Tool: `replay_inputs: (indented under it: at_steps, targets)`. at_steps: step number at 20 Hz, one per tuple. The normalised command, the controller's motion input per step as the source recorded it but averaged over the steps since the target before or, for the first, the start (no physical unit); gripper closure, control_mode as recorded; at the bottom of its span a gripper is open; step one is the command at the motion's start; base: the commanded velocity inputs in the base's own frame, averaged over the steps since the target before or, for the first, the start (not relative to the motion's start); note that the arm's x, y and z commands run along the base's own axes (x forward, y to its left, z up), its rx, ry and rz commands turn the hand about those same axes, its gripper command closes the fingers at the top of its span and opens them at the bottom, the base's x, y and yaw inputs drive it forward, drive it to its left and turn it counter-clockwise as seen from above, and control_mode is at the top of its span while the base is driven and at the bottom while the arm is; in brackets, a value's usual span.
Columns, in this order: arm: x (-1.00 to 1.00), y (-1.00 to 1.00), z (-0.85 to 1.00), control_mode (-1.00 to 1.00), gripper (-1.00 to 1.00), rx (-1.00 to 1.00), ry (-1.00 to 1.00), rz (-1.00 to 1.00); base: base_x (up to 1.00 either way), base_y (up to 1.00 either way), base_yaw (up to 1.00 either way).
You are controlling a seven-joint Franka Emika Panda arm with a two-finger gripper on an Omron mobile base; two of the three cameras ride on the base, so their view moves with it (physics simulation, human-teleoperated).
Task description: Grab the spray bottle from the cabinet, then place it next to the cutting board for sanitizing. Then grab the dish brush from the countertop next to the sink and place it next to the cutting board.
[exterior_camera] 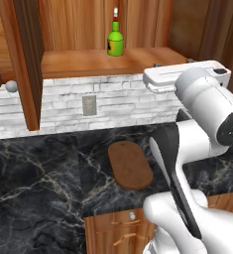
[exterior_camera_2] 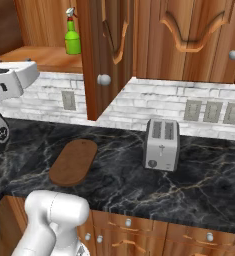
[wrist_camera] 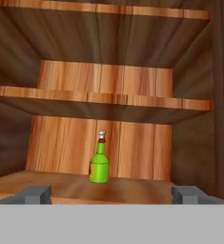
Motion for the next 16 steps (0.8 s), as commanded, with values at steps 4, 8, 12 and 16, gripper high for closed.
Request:
replay_inputs:
  at_steps: [4, 8, 12, 16]
  targets:
    - [0.19, 0.00, 0.38, -1.00, -1.00, 0.00, 0.05, -0.02, 0.00, 0.00, 0.00]
    - [0.33, 0.00, 0.06, -1.00, -1.00, 0.01, 0.13, 0.00, 0.00, 0.00, 0.00]
    - [0.44, 0.00, 0.00, -1.00, -1.00, 0.00, 0.03, 0.00, 0.00, 0.00, 0.00]
    - [0.49, 0.00, 0.00, -1.00, -1.00, 0.00, 0.00, 0.00, 0.00, 0.00, 0.00]
